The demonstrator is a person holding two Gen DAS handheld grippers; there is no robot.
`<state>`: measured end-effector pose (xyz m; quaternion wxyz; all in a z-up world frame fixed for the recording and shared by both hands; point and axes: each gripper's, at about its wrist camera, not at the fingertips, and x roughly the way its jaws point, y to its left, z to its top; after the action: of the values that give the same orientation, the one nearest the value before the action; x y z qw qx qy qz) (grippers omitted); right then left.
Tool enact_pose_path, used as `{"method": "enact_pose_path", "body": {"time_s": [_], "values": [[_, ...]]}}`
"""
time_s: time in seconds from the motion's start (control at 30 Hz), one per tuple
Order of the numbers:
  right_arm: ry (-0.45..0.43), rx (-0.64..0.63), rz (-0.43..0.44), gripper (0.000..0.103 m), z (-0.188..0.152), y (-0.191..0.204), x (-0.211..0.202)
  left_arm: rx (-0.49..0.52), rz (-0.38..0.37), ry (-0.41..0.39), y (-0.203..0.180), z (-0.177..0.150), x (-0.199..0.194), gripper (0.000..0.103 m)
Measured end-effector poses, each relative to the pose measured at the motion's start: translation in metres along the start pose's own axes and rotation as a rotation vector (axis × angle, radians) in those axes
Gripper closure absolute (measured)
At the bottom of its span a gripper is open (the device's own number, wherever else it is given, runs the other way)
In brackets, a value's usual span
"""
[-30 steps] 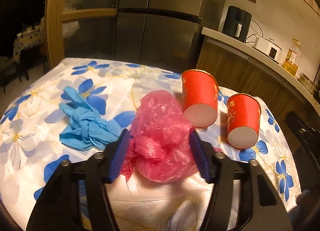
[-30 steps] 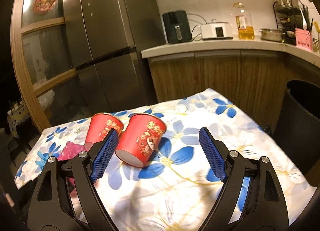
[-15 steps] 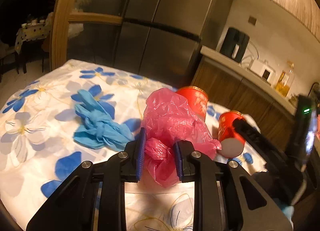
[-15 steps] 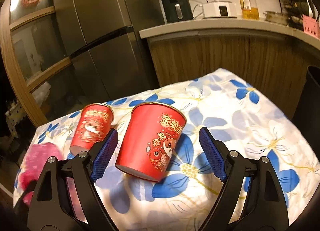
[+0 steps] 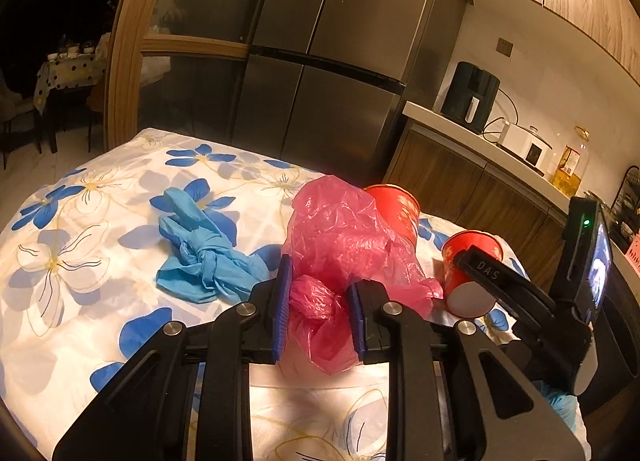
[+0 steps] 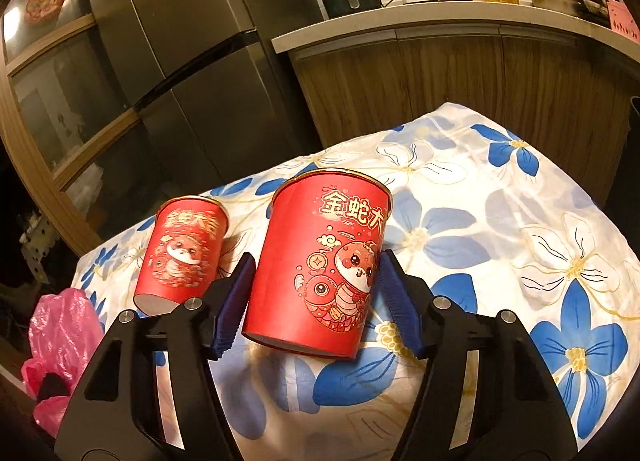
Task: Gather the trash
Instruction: 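Grasp the large red paper cup with the right tool while the left tool holds the pink bag, then carry the pink bag and red cup over the black bin with both tools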
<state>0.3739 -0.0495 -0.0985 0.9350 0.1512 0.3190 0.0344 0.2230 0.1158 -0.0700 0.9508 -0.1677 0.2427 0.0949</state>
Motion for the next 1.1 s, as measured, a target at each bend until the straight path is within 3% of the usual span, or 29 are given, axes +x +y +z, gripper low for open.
{"method": "enact_pose_path", "body": {"time_s": [0.47, 1.1], "values": [[-0.105, -0.070, -0.014, 0.043, -0.003, -0.009, -0.070, 0.030, 0.016, 0.018, -0.010, -0.003, -0.006, 0.077], [-0.204, -0.107, 0.023, 0.043, -0.028, -0.058, -0.189, 0.094, -0.023, -0.020, -0.056, -0.019, -0.067, 0.077]]}}
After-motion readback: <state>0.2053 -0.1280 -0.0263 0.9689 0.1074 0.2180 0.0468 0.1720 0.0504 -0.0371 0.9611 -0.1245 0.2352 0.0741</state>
